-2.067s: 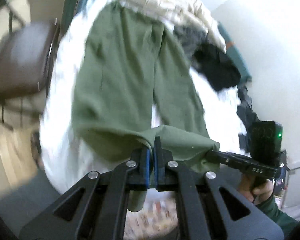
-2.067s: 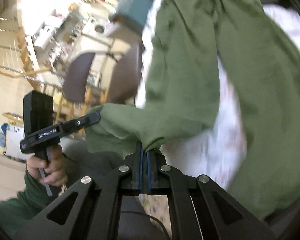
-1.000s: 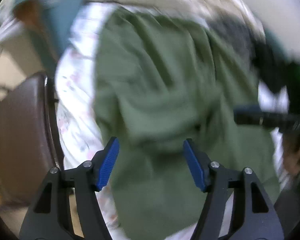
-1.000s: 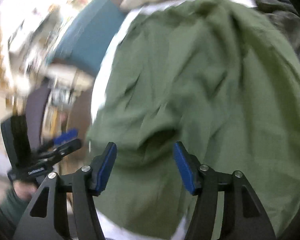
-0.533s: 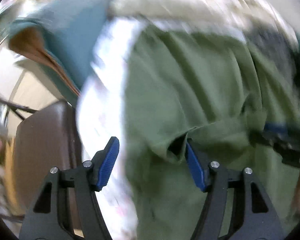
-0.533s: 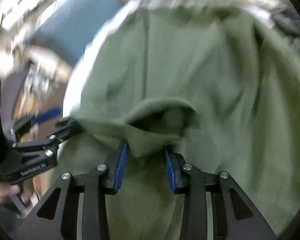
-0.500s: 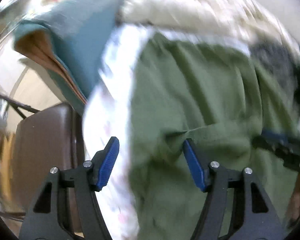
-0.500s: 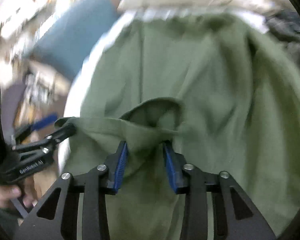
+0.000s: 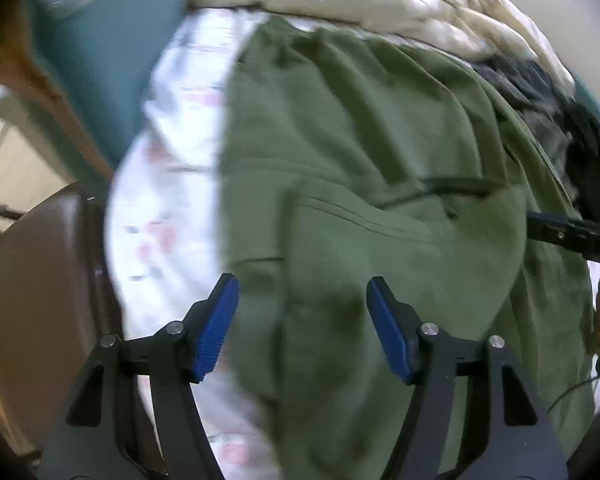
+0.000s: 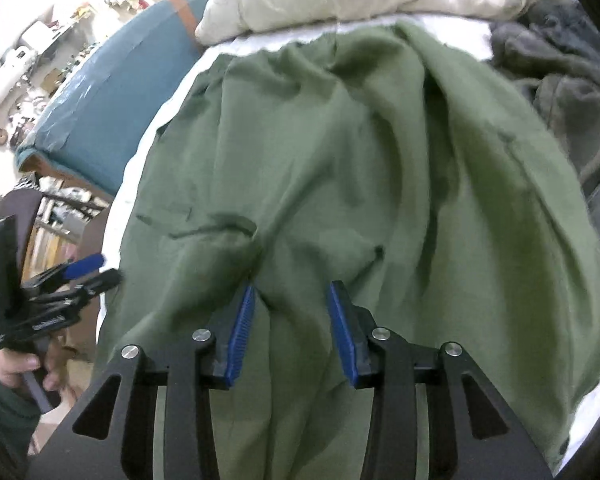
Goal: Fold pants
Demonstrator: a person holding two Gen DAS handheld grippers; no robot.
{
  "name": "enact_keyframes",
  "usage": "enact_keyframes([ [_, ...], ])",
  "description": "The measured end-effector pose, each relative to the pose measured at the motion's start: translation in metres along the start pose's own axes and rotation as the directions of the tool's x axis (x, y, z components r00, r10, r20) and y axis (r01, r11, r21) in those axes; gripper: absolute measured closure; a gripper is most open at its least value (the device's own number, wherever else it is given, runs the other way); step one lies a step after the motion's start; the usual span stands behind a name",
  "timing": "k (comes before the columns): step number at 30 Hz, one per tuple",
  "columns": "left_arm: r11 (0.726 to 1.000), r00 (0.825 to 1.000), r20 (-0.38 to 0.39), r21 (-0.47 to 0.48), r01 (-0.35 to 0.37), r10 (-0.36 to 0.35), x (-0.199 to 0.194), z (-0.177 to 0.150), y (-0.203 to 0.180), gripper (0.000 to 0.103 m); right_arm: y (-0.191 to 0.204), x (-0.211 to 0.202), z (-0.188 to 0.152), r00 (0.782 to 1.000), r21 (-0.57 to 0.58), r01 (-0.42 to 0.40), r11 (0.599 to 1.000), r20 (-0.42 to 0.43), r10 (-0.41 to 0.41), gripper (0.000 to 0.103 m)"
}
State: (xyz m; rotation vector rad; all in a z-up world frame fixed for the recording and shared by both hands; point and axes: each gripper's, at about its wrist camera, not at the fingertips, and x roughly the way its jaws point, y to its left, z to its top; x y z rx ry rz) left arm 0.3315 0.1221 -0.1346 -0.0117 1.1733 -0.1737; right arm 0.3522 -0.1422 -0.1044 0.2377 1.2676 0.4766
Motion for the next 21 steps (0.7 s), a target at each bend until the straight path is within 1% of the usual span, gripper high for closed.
enact_keyframes([
  [1,0.999,1.0,0.001,0.034,-0.006,0.006,0.005,0.0,-0.009,0.04,0.001,0.001,-0.003,1.0,-0.016,-0.005,1.0,-0.006,0.005,0.062],
  [3,0.996,0.999,0.002,0.075,-0.053,0.053,0.012,0.002,-0.019,0.042,0.005,0.003,-0.008,1.0,-0.042,-0.01,0.999,-0.013,0.01,0.06],
  [4,0.992,0.996,0.011,0.093,-0.084,0.083,0.015,0.004,-0.023,0.051,0.006,0.005,-0.01,1.0,-0.052,-0.018,0.998,-0.022,0.017,0.055],
  [5,0.99,0.995,0.019,0.105,-0.097,0.096,0.017,0.007,-0.025,0.076,0.008,0.008,-0.012,0.999,-0.063,-0.029,0.998,-0.034,0.027,0.051],
  [6,0.987,0.994,0.03,0.119,-0.11,0.107,0.017,0.008,-0.026,0.097,0.01,0.011,-0.013,0.999,-0.075,-0.029,0.997,-0.043,0.026,0.049],
  [7,0.983,0.994,0.038,0.145,-0.111,0.107,0.016,0.01,-0.027,0.102,0.013,0.014,-0.013,0.999,-0.086,-0.018,0.996,-0.047,0.014,0.048],
  [9,0.983,0.991,0.085,0.144,-0.11,0.099,0.004,0.011,-0.022,0.102,0.019,0.019,-0.011,0.999,-0.092,-0.007,0.996,-0.047,0.003,0.048],
  [11,0.996,0.989,0.134,0.055,-0.069,0.061,-0.018,0.011,-0.002,0.103,0.022,0.022,-0.01,0.999,-0.092,0.001,0.996,-0.037,-0.004,0.048],
  [12,0.998,0.986,0.156,0.012,-0.059,0.056,-0.026,0.01,0.008,0.103,0.023,0.022,-0.01,0.999,-0.09,-0.005,0.996,-0.033,0.002,0.048],
  [13,0.997,0.981,0.174,-0.032,-0.077,0.081,-0.032,0.008,0.019,0.103,0.023,0.021,-0.01,0.999,-0.09,-0.012,0.996,-0.03,0.01,0.048],
  [14,0.994,0.98,0.172,-0.062,-0.091,0.1,-0.034,0.006,0.028,0.103,0.023,0.021,-0.011,1.0,-0.094,-0.016,0.995,-0.027,0.013,0.048],
  [15,0.992,0.982,0.152,-0.078,-0.097,0.108,-0.03,0.005,0.035,0.103,0.023,0.022,-0.011,1.0,-0.098,-0.012,0.995,-0.026,0.009,0.048],
  [17,0.993,0.987,0.128,-0.084,-0.083,0.093,-0.024,0.004,0.039,0.103,0.023,0.024,-0.01,1.0,-0.094,0.001,0.996,-0.027,-0.004,0.048],
  [18,0.993,0.987,0.132,-0.088,-0.076,0.087,-0.024,0.003,0.039,0.103,0.022,0.024,-0.009,1.0,-0.08,0.001,0.997,-0.022,-0.003,0.048],
  [21,0.993,0.986,0.141,-0.091,-0.071,0.083,-0.023,0.006,0.032,0.103,0.027,0.021,-0.003,0.999,-0.062,-0.032,0.998,0.005,0.032,0.048],
])
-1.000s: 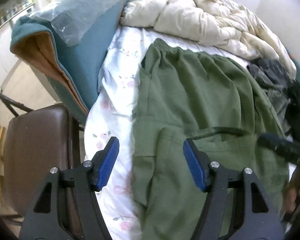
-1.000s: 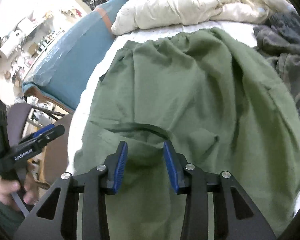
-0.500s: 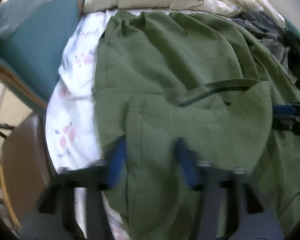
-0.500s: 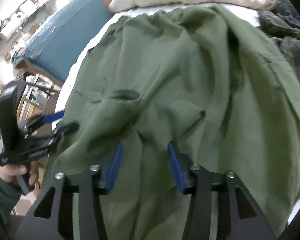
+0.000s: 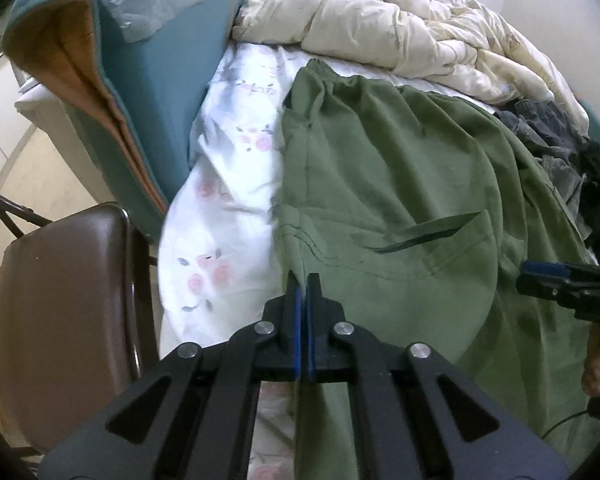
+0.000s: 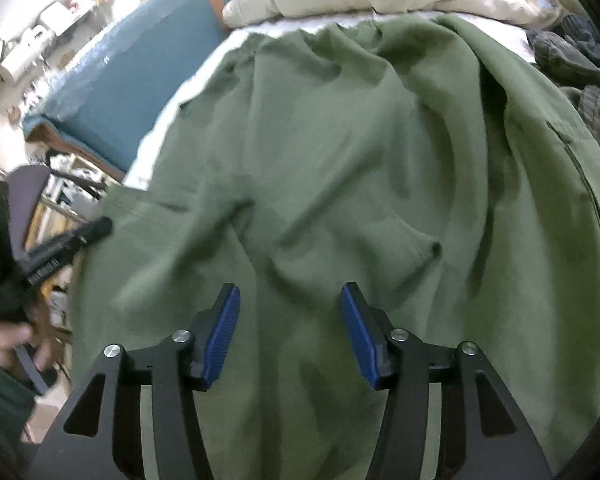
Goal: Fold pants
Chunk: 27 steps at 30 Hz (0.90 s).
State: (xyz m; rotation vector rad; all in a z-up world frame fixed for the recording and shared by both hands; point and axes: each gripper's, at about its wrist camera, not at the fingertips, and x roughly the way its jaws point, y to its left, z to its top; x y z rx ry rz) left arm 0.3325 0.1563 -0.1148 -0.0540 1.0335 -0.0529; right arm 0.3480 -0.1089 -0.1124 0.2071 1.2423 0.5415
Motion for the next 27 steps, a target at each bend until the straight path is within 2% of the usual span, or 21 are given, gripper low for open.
enact_keyframes([
  [4,1.0,1.0,0.006,-0.01,-0.01,0.01,-0.001,0.001,-0.001,0.102,0.017,0.012,0.016,1.0,-0.031,0.013,0.999,0.001,-0.013,0.048],
  [7,1.0,1.0,-0.004,-0.018,-0.024,0.024,0.001,-0.002,0.005,0.102,0.025,0.041,0.022,0.997,-0.054,0.033,0.998,-0.072,-0.037,0.048],
  [8,1.0,1.0,-0.008,-0.022,-0.021,0.021,0.002,-0.002,0.007,0.102,0.027,0.049,0.022,0.995,-0.061,0.038,0.997,-0.09,-0.043,0.056],
  [9,1.0,1.0,-0.009,-0.026,-0.017,0.017,0.002,-0.004,0.01,0.103,0.031,0.054,0.022,0.994,-0.074,0.038,0.997,-0.1,-0.045,0.068],
  [10,1.0,1.0,-0.008,-0.026,-0.016,0.016,0.001,-0.005,0.012,0.103,0.034,0.055,0.021,0.995,-0.086,0.025,0.996,-0.096,-0.033,0.098],
  [11,0.999,1.0,-0.006,-0.029,-0.014,0.013,0.0,-0.006,0.014,0.103,0.036,0.051,0.021,0.996,-0.091,0.026,0.996,-0.08,-0.033,0.103],
  [13,0.999,1.0,0.001,-0.05,-0.009,0.009,-0.003,-0.006,0.02,0.103,0.038,0.029,0.017,1.0,-0.099,0.025,0.995,-0.005,-0.025,0.103],
  [14,0.998,1.0,0.012,-0.067,0.019,-0.019,-0.006,-0.005,0.023,0.103,0.034,0.004,0.015,0.997,-0.071,0.017,0.997,0.079,-0.011,0.103],
  [16,0.997,0.998,0.033,-0.068,0.047,-0.045,-0.009,-0.003,0.019,0.103,0.016,-0.027,0.009,0.986,0.028,-0.035,0.999,0.165,0.03,0.103],
  [17,0.997,0.998,0.034,-0.059,0.046,-0.044,-0.01,-0.001,0.013,0.103,0.013,-0.03,0.007,0.988,0.033,-0.039,0.999,0.149,0.033,0.103],
  [19,0.997,0.998,0.039,-0.064,0.052,-0.049,-0.012,0.003,0.004,0.103,0.016,-0.029,0.002,0.994,-0.024,0.027,0.999,0.108,-0.024,0.103],
  [20,0.996,0.997,0.048,-0.065,0.057,-0.054,-0.015,0.005,0.001,0.103,0.016,-0.031,0.001,0.994,-0.03,0.029,0.999,0.103,-0.026,0.103],
  [24,0.996,0.992,0.1,-0.029,0.079,-0.076,-0.028,0.027,-0.01,0.103,0.011,-0.053,0.014,0.985,-0.021,0.003,1.0,0.172,0.0,0.103],
  [27,0.999,0.987,0.155,0.018,0.047,-0.05,-0.032,0.065,-0.015,0.103,0.011,-0.068,0.037,0.973,-0.039,0.028,0.999,0.231,-0.018,0.103],
])
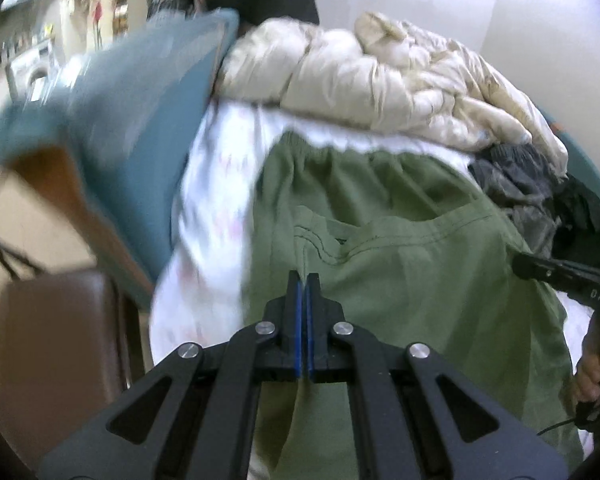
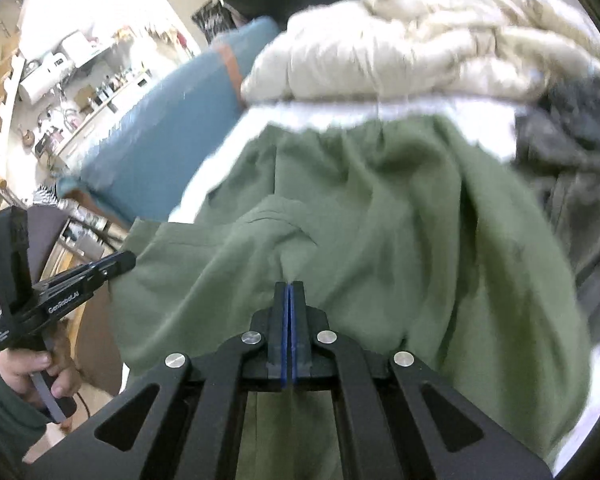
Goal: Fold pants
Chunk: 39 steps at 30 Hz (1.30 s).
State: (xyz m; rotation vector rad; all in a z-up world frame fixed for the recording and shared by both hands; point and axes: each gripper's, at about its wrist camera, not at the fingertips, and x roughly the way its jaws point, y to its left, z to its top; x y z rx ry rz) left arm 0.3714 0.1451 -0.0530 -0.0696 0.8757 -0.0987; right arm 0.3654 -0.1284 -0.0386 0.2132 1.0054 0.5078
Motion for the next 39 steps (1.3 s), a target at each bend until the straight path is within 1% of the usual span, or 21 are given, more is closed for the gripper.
enact_keyframes([
  [2,0.999,0.999,0.03,0.036,-0.029,0.028,0.008,0.024,-0.001,0.103,-0.001,0.005,0.026,0.999,-0.019,0.031,0.999,0.03,-0.03,0.103],
  [4,0.99,0.994,0.08,0.109,-0.087,0.079,0.022,0.055,-0.009,0.103,-0.003,0.015,0.055,0.997,-0.028,0.066,0.997,0.052,-0.064,0.103],
  [6,0.974,0.982,0.135,0.165,-0.154,0.133,0.037,0.084,-0.018,0.103,-0.005,0.027,0.083,0.99,-0.033,0.119,0.992,0.086,-0.116,0.103],
  [9,0.935,0.96,0.196,0.255,-0.246,0.199,0.068,0.121,-0.038,0.103,-0.002,0.053,0.124,0.97,-0.052,0.217,0.975,0.123,-0.209,0.103],
  [12,0.895,0.946,0.202,0.323,-0.308,0.253,0.104,0.135,-0.05,0.103,-0.006,0.086,0.156,0.951,-0.076,0.298,0.952,0.112,-0.289,0.103],
  [13,0.882,0.944,0.19,0.345,-0.322,0.271,0.123,0.137,-0.051,0.102,-0.009,0.101,0.164,0.942,-0.08,0.329,0.941,0.096,-0.321,0.103],
  [15,0.868,0.937,0.173,0.354,-0.347,0.304,0.148,0.137,-0.05,0.099,-0.012,0.123,0.17,0.939,-0.077,0.344,0.936,0.05,-0.341,0.103],
  [17,0.875,0.934,0.089,0.328,-0.356,0.347,0.178,0.134,-0.041,0.099,-0.017,0.148,0.173,0.934,-0.092,0.354,0.931,-0.012,-0.356,0.103],
  [19,0.89,0.924,-0.041,0.286,-0.355,0.381,0.206,0.126,-0.023,0.098,-0.023,0.173,0.169,0.93,-0.113,0.346,0.931,-0.088,-0.356,0.103],
  [20,0.903,0.924,-0.075,0.257,-0.345,0.374,0.211,0.124,-0.016,0.097,-0.025,0.182,0.166,0.926,-0.118,0.346,0.931,-0.117,-0.359,0.099],
  [21,0.923,0.931,-0.112,0.218,-0.317,0.347,0.212,0.122,-0.008,0.095,-0.026,0.186,0.163,0.926,-0.115,0.34,0.933,-0.133,-0.354,0.097],
  [22,0.933,0.938,-0.117,0.197,-0.301,0.327,0.208,0.121,-0.003,0.082,-0.029,0.19,0.159,0.931,-0.103,0.323,0.941,-0.146,-0.336,0.095],
  [23,0.937,0.942,-0.102,0.183,-0.298,0.32,0.201,0.12,0.001,0.057,-0.031,0.19,0.156,0.933,-0.097,0.313,0.945,-0.153,-0.325,0.08],
  [24,0.941,0.946,-0.08,0.16,-0.299,0.314,0.19,0.118,0.006,0.043,-0.032,0.189,0.152,0.936,-0.092,0.299,0.95,-0.164,-0.311,0.073],
  [25,0.947,0.952,-0.062,0.138,-0.291,0.301,0.181,0.117,0.008,0.02,-0.034,0.186,0.148,0.94,-0.093,0.289,0.953,-0.161,-0.301,0.051],
  [26,0.957,0.96,-0.041,0.108,-0.27,0.276,0.168,0.113,0.011,0.016,-0.034,0.177,0.142,0.942,-0.1,0.294,0.95,-0.14,-0.306,0.042],
  [28,0.977,0.978,-0.038,0.052,-0.205,0.207,0.141,0.1,0.016,0.016,-0.03,0.165,0.133,0.945,-0.12,0.286,0.951,-0.13,-0.301,0.042],
  [30,0.988,0.986,-0.069,0.013,-0.153,0.153,0.119,0.085,0.017,0.016,-0.027,0.146,0.12,0.953,-0.122,0.255,0.959,-0.135,-0.27,0.042],
  [33,0.998,0.997,-0.049,-0.005,-0.06,0.06,0.069,0.055,0.01,0.016,-0.02,0.109,0.098,0.97,-0.088,0.196,0.977,-0.129,-0.207,0.042],
  [36,0.998,0.998,-0.034,-0.011,0.059,-0.059,0.017,0.016,0.005,0.016,-0.018,0.066,0.068,0.986,-0.011,0.11,0.994,-0.123,-0.111,0.042],
  [39,0.991,0.989,-0.069,0.005,0.133,-0.132,-0.019,-0.028,0.0,0.016,-0.016,0.02,0.024,0.992,0.026,0.042,0.999,-0.117,-0.038,0.042],
])
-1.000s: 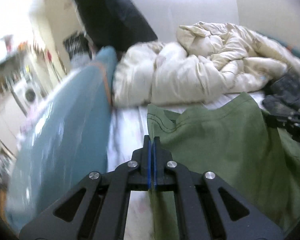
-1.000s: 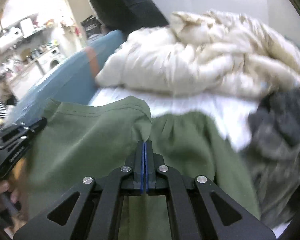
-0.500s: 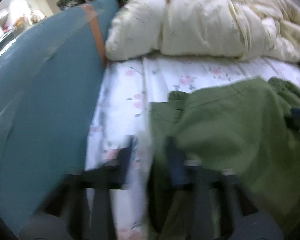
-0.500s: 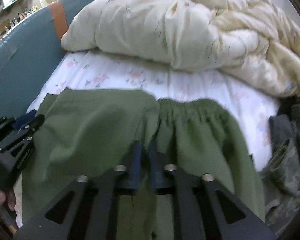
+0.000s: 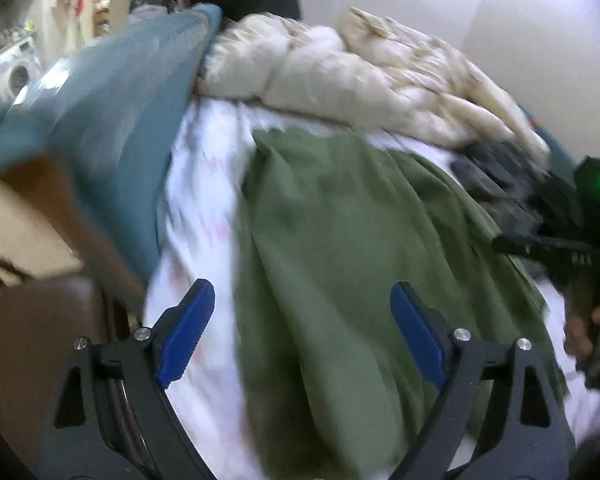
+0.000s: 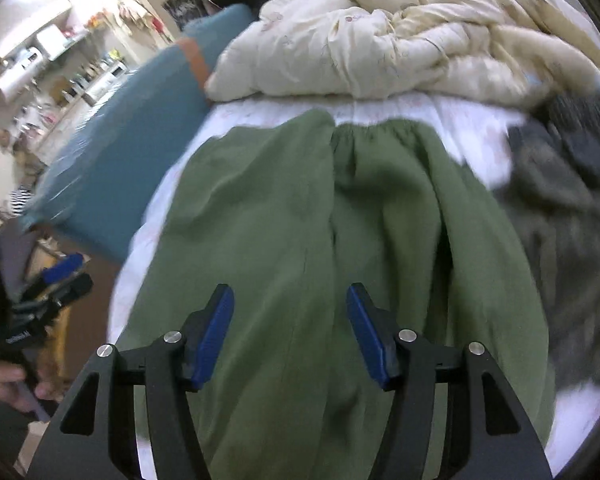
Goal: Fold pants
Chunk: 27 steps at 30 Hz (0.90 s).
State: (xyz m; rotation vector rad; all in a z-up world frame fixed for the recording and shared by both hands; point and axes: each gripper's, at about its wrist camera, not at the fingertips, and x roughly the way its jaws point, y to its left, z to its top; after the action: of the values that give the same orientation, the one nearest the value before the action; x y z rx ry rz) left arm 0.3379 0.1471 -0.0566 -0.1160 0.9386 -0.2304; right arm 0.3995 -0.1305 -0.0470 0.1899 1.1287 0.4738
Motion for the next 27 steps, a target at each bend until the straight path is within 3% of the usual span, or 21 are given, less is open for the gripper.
enact_keyframes([
  [4,0.996,0.995,-0.063,0.045,0.077,-0.074,-0.027,-0.062,-0.012,0.016,-0.005,-0.032,-0.063,0.998,0.019,-0.054,0.998,-0.036,0.055,0.042],
  [10,0.991,0.989,-0.126,0.103,0.087,-0.074,-0.015,-0.109,-0.023,0.016,-0.021,-0.038,-0.139,0.989,0.102,-0.101,0.99,-0.097,0.11,0.042],
  [14,0.985,0.975,-0.163,0.057,0.165,-0.154,0.002,-0.117,-0.016,0.038,-0.02,-0.025,-0.167,0.983,0.121,-0.135,0.983,-0.112,0.149,0.042],
  [16,0.978,0.967,-0.163,0.046,0.205,-0.195,0.004,-0.119,-0.015,0.039,-0.019,-0.013,-0.172,0.983,0.113,-0.136,0.984,-0.11,0.148,0.043],
  [17,0.974,0.965,-0.151,0.037,0.223,-0.215,0.004,-0.12,-0.014,0.045,-0.021,-0.008,-0.174,0.981,0.129,-0.144,0.981,-0.109,0.158,0.044],
  [18,0.968,0.96,-0.143,0.031,0.248,-0.241,0.004,-0.121,-0.013,0.053,-0.023,-0.001,-0.175,0.977,0.153,-0.165,0.974,-0.109,0.182,0.046],
  [19,0.967,0.957,-0.154,0.036,0.253,-0.245,0.005,-0.121,-0.013,0.079,-0.023,0.006,-0.177,0.973,0.169,-0.179,0.969,-0.113,0.2,0.06],
  [20,0.967,0.956,-0.174,0.046,0.249,-0.238,0.007,-0.121,-0.014,0.097,-0.022,0.012,-0.18,0.968,0.176,-0.195,0.965,-0.121,0.218,0.084],
  [22,0.963,0.95,-0.181,0.042,0.266,-0.255,0.002,-0.122,-0.012,0.098,-0.019,0.013,-0.186,0.965,0.163,-0.214,0.963,-0.116,0.234,0.1],
  [27,0.955,0.949,-0.131,0.034,0.293,-0.287,-0.037,-0.118,0.001,0.099,-0.009,-0.029,-0.178,0.966,0.122,-0.255,0.959,-0.017,0.259,0.102],
])
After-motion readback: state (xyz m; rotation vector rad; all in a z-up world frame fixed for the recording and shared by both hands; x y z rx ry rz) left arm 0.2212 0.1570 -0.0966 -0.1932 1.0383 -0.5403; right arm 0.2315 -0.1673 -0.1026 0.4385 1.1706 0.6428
